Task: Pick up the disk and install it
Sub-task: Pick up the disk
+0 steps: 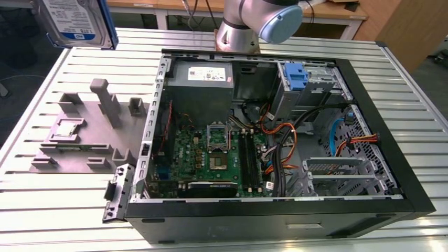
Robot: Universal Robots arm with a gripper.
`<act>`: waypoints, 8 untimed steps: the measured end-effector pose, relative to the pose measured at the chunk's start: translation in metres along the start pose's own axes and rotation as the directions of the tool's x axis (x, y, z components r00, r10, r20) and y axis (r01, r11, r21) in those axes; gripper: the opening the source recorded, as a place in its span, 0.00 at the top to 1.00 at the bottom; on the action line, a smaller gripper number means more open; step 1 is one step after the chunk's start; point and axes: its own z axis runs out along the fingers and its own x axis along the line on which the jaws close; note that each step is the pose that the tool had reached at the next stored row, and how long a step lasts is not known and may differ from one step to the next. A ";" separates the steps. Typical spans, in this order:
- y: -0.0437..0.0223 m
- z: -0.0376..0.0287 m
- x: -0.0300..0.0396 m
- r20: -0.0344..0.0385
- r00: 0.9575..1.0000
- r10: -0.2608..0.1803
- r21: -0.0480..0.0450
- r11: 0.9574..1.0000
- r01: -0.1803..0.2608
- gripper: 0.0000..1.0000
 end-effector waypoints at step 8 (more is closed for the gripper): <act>0.0054 -0.0001 0.0002 0.000 1.000 0.000 0.000 1.000 0.000 0.63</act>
